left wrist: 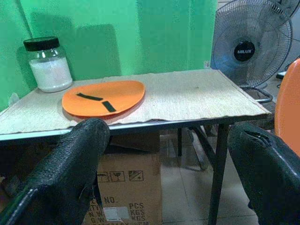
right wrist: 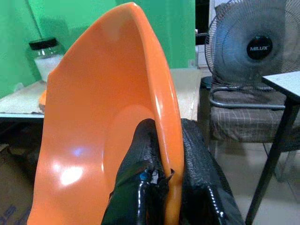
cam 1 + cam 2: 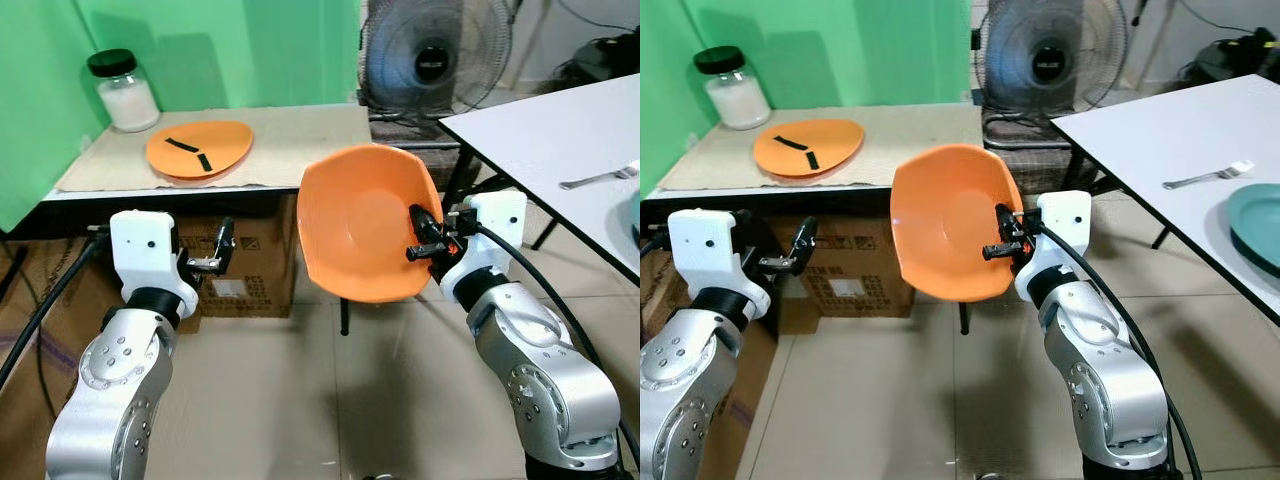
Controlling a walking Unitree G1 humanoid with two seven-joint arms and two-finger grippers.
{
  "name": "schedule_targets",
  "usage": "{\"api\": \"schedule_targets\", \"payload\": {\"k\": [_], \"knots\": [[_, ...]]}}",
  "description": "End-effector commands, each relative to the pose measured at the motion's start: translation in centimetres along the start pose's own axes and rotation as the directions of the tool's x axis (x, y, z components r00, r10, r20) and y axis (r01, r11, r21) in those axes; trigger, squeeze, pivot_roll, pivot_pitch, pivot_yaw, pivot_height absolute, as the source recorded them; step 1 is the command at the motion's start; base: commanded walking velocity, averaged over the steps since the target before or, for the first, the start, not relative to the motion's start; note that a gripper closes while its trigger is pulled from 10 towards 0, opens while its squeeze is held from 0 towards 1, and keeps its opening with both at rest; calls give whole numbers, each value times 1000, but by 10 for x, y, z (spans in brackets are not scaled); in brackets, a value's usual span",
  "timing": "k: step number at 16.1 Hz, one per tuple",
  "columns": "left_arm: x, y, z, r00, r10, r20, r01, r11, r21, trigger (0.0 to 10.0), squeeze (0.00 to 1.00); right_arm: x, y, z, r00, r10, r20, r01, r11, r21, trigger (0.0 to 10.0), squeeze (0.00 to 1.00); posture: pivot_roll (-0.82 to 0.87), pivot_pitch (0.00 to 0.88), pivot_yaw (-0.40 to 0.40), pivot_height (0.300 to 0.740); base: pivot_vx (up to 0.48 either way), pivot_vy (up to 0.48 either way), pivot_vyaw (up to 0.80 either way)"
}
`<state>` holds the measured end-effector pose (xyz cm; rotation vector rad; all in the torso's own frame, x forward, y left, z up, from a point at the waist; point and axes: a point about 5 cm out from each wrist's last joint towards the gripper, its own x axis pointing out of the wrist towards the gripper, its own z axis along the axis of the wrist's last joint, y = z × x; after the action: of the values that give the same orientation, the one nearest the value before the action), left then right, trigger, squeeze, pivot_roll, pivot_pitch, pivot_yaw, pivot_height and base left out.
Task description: Setting the table
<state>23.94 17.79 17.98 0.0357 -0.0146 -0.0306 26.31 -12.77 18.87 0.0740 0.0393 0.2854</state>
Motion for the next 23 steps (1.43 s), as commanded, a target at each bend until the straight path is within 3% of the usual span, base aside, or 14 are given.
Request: {"api": "schedule_targets", "payload": {"k": [1, 5, 9, 11, 23], "knots": [[-1, 3, 0, 1000, 21, 5, -21, 1000, 2, 10000, 0, 2, 4, 9, 999, 20, 31, -19, 1000, -18, 10000, 0, -48, 0, 35, 740, 0, 0, -800], [-1, 2, -1, 1000, 24, -4, -24, 999, -26, 10000, 0, 3, 5, 9, 1000, 18, 25, -17, 1000, -22, 10000, 0, -47, 0, 31, 740, 0, 0, -800], [1, 1, -3, 1000, 15, -11, -16, 1000, -23, 10000, 0, 2, 3, 9, 1000, -9, 14, 10, 1000, -22, 10000, 0, -57, 0, 34, 740, 0, 342, -800], [3, 2, -2, 1000, 25, -8, -24, 999, 24, 10000, 0, 1, 1, 8, 1000, -26, 11, 26, 999, -22, 10000, 0, -60, 0, 37, 740, 0, -480, -800], [4, -1, -2, 1000, 14, -5, -14, 1000, -23, 10000, 0, 1, -2, 8, 999, -47, 5, 47, 998, -33, 10000, 0, -65, 0, 35, 740, 0, -40, -800]]}}
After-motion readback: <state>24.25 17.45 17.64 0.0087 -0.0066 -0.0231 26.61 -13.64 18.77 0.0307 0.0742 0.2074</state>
